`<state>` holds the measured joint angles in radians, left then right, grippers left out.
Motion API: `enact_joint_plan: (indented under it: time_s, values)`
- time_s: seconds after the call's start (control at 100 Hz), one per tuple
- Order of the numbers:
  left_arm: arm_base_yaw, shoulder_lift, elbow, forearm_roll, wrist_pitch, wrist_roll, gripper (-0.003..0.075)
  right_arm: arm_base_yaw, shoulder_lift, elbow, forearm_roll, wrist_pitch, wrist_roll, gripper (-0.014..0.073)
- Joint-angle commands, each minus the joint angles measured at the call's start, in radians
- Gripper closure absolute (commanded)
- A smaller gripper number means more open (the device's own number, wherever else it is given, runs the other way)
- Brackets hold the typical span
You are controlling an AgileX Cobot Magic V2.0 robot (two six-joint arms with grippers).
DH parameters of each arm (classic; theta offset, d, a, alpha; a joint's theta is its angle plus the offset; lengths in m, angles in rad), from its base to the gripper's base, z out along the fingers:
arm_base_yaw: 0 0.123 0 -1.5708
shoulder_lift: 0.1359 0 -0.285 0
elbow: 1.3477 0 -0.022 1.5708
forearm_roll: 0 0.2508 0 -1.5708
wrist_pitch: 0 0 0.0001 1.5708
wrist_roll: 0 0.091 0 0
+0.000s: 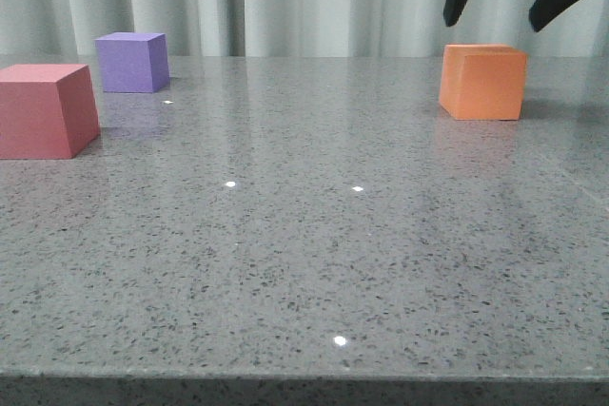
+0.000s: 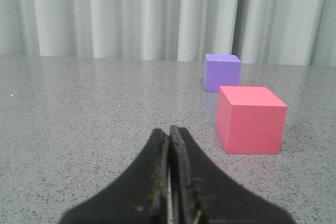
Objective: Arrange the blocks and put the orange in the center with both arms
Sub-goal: 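Lower the right gripper over the orange cube and close on it, then lift the orange cube with the right gripper and carry it toward the table middle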
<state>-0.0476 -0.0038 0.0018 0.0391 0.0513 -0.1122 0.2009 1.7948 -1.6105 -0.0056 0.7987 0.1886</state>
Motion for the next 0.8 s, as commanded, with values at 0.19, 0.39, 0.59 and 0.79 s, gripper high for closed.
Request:
enact_joint_plan:
  time_s: [0.19, 0.39, 0.59, 0.79]
  values:
    - [0.003, -0.037, 0.043, -0.008, -0.071, -0.007, 0.0741, 0.004, 0.017, -0.037, -0.026, -0.026, -0.011, -0.003]
    - [0.003, -0.037, 0.043, -0.008, -0.071, -0.007, 0.0741, 0.004, 0.041, -0.038, -0.026, -0.003, -0.011, 0.0181]
    - [0.003, -0.037, 0.043, -0.008, -0.071, -0.007, 0.0741, 0.032, 0.036, -0.105, -0.016, 0.041, -0.011, 0.0197]
    - [0.003, -0.037, 0.043, -0.008, -0.071, -0.007, 0.0741, 0.139, 0.042, -0.206, -0.019, 0.048, 0.047, 0.0197]
